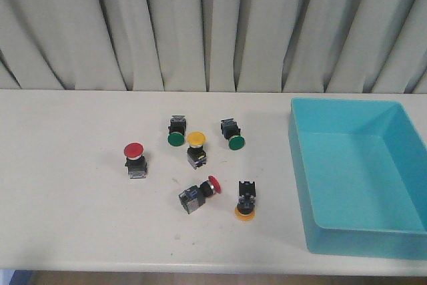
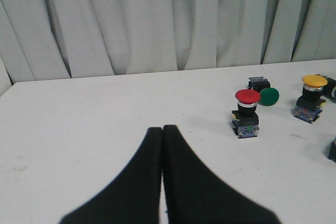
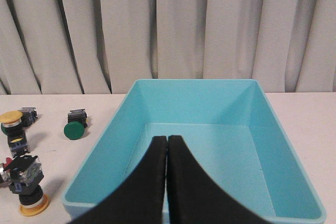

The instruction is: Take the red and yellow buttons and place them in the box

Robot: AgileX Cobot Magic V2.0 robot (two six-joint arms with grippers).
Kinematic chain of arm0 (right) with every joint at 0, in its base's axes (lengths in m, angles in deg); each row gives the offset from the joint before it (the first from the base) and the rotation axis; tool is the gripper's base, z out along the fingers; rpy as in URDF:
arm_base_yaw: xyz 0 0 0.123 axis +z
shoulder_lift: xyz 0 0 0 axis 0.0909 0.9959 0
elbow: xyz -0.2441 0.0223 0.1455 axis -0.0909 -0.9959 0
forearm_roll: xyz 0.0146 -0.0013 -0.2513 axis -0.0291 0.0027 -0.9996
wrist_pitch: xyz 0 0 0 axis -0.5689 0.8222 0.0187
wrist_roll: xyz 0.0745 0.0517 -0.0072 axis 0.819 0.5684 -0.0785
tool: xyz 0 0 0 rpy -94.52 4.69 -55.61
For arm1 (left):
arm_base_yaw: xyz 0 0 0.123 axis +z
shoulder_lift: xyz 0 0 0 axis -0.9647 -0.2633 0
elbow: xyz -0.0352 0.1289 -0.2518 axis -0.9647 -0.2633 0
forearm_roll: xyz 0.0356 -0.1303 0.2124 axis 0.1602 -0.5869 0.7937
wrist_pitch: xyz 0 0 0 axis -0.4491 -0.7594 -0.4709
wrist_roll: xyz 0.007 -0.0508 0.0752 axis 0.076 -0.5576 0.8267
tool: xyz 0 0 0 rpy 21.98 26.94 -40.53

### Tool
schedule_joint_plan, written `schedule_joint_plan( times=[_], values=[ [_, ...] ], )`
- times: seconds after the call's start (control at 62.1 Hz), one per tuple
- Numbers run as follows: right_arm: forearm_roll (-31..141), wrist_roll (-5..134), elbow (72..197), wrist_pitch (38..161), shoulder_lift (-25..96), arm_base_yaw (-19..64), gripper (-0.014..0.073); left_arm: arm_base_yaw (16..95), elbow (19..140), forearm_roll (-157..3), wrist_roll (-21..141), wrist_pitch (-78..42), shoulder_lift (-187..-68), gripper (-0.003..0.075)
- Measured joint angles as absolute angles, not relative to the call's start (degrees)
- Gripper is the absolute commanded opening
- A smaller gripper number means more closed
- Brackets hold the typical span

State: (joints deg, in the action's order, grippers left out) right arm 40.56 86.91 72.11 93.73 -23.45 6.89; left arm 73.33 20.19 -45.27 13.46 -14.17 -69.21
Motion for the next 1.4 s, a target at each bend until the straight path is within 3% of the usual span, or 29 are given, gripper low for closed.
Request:
schedule_joint_plan(
  times=[0.966, 1.127, 1.256, 1.401],
  values=[
    [40.6, 86.9, 72.1, 93.5, -23.5, 6.9, -0.0008, 73.3, 20.2, -45.3, 13.5, -13.8, -69.2, -0.0006],
    [40.3, 86.4, 72.1, 80.5, -23.5, 7.0, -0.0008, 73.3, 20.2, -48.9, 12.3, -4.9, -69.2, -0.0006],
    [38.8, 86.4, 80.4, 65.8, -22.8, 7.0, -0.0008, 72.9, 24.2, -49.0, 10.6, 14.9, -69.8, -0.0006],
    [33.8, 85.6, 101.8, 66.6, -10.5, 7.0, -0.0008, 72.7, 47.4, -34.8, 12.7, 11.0, -82.6, -0.0006]
  ],
)
